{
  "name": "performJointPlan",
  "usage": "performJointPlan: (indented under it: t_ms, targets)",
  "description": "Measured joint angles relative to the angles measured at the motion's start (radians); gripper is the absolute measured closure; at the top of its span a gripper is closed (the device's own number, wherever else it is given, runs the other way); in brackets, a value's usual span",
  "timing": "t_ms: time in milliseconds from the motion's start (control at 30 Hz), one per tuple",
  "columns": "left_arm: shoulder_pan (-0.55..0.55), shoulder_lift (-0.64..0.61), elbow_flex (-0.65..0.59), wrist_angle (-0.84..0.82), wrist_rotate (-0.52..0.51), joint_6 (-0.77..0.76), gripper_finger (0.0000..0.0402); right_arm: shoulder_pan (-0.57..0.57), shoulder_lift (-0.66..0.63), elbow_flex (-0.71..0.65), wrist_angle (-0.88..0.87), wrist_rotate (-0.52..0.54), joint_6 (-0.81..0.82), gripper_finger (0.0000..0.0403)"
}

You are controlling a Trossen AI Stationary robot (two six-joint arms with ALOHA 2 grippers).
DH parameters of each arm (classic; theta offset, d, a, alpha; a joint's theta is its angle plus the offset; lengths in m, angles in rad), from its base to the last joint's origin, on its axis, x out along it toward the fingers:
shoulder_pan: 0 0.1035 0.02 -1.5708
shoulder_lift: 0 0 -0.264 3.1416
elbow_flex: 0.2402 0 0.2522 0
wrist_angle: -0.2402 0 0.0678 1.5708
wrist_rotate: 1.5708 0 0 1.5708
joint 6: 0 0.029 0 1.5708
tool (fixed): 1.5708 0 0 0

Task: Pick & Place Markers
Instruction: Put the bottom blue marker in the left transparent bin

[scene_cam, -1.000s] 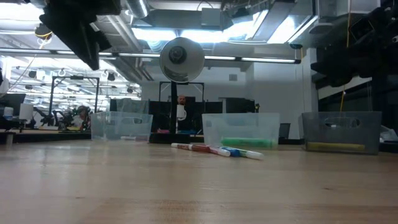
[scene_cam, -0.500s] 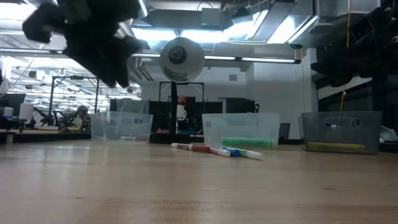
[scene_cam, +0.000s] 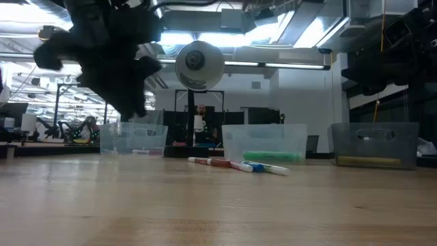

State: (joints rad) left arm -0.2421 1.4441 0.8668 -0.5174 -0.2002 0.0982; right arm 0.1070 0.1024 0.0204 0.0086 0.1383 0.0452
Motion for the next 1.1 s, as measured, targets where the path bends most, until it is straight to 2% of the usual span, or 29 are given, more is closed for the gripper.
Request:
performJointPlan:
  t_ms: [300, 600, 767, 1100]
  targets:
    - [-0.071, -0.007, 0.0, -0.122, 0.295, -0.551, 0.0272, 0.0, 0.0, 0.0, 0.0, 0.0, 0.0, 0.0209]
    - [-0.187, -0.006, 0.0, -0.124, 0.519, -1.046, 0.0272, 0.0, 0.0, 0.0, 0.0, 0.0, 0.0, 0.0209]
    - [-0.272, -0.007, 0.0, -0.143, 0.577, -1.275, 0.0272, 0.0, 0.0, 0.0, 0.0, 0.0, 0.0, 0.0209]
    - [-0.387, -0.007, 0.0, -0.148, 0.58, -1.716, 0.0272, 0.0, 0.0, 0.0, 0.0, 0.0, 0.0, 0.0209]
